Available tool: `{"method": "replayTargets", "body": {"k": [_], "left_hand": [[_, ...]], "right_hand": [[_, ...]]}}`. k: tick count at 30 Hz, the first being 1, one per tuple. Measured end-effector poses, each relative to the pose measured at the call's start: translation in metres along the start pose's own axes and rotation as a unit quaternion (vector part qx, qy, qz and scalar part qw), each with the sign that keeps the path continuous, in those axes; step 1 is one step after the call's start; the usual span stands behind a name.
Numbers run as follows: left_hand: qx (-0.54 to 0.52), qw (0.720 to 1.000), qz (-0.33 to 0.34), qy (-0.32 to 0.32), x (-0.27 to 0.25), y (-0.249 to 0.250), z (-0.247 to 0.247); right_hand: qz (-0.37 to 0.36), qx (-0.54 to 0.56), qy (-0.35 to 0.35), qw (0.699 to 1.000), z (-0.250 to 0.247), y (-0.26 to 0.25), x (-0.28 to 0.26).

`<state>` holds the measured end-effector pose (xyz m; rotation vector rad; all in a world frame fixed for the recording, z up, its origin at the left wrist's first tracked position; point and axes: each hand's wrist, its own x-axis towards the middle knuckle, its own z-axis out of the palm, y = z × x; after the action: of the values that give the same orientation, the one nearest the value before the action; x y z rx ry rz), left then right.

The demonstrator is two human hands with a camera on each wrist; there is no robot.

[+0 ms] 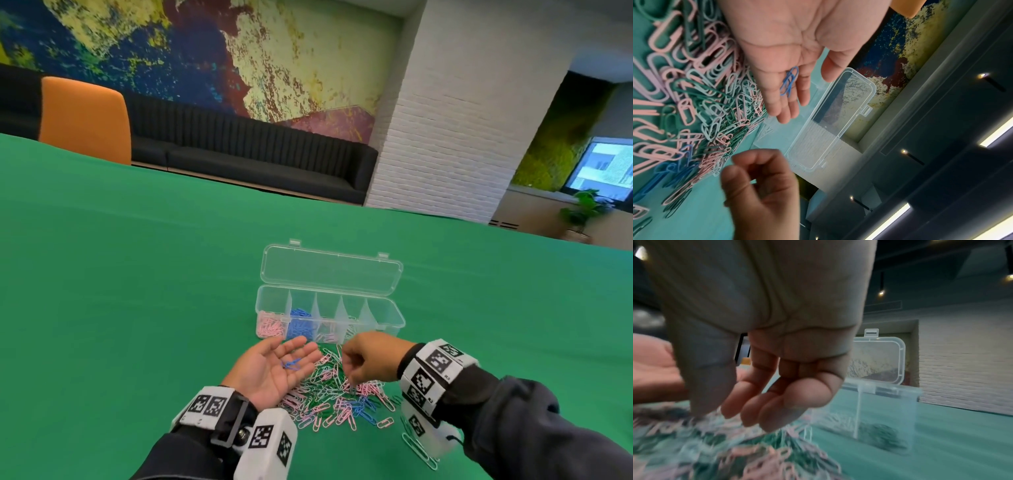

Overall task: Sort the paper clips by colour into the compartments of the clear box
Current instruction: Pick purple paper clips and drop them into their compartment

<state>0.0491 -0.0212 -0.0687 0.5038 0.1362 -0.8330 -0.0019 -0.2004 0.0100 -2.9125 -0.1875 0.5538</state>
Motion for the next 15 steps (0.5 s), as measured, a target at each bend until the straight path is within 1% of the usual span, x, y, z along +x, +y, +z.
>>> {"method": "replayTargets", "body": {"k": [2, 5, 8, 11, 13, 15], "left_hand": [[0.000, 1.000, 0.012, 0.003, -0.001, 0.000, -0.001], [0.004, 1.000, 0.028, 0.003, -0.002, 0.000, -0.001], [0.007, 0.999, 0.035, 0.002, -0.001, 0.000, 0.000], [0.016, 0.999, 0.040, 0.003, -0.001, 0.000, 0.000], [0.024, 0.999, 0.038, 0.001, -0.001, -0.001, 0.000], [0.033, 0.999, 0.026, -0.002, -0.002, -0.003, 0.001]], "right_hand": [[0.016, -0.024, -0.037, 0.999, 0.009, 0.002, -0.005], [0.015, -0.053, -0.052, 0.997, 0.024, 0.003, -0.008], [0.017, -0.083, -0.028, 0.996, 0.033, 0.005, -0.004], [0.016, -0.109, -0.019, 0.994, 0.032, 0.006, -0.002], [0.016, -0.108, -0.027, 0.994, 0.029, 0.005, -0.001], [0.011, -0.083, -0.013, 0.996, 0.022, 0.001, -0.002]]}}
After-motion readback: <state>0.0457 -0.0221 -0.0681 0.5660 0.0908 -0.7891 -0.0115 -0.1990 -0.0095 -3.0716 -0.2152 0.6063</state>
